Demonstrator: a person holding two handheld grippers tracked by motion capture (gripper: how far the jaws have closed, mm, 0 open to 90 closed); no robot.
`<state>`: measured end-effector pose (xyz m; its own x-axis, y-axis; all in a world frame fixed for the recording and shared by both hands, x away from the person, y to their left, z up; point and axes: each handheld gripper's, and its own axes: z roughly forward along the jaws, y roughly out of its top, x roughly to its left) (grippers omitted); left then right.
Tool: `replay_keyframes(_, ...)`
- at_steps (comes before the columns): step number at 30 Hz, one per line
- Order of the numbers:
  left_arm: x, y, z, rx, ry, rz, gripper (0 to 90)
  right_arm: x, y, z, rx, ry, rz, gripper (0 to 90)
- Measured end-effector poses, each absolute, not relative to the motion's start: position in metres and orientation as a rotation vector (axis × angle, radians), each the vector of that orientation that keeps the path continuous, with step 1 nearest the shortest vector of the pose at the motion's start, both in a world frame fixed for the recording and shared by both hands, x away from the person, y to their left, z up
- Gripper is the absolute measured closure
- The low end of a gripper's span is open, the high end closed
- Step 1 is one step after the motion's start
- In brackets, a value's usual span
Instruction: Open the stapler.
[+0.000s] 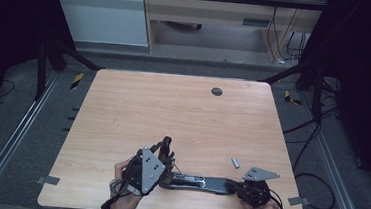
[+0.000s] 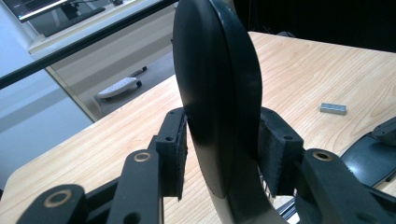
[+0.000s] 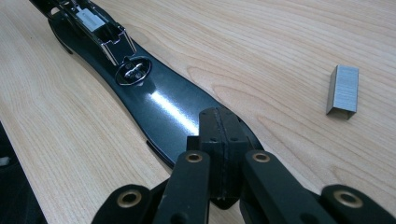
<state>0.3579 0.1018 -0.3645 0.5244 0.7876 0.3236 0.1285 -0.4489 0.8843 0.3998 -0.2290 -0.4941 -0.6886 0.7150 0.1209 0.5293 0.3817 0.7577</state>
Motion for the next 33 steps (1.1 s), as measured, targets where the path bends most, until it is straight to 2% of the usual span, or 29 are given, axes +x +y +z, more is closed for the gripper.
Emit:
replay_keyframes(28,0.358,0.13,-0.366,1.868,0.817,0.935,54.3,0.4,-0.229,-0.494,1.113,2.415,1.196,90.0)
replay_keyframes(33,0.359,0.144,-0.368,1.855,0.87,0.92,53.3,0.4,-0.228,-0.494,1.113,2.416,1.196,90.0)
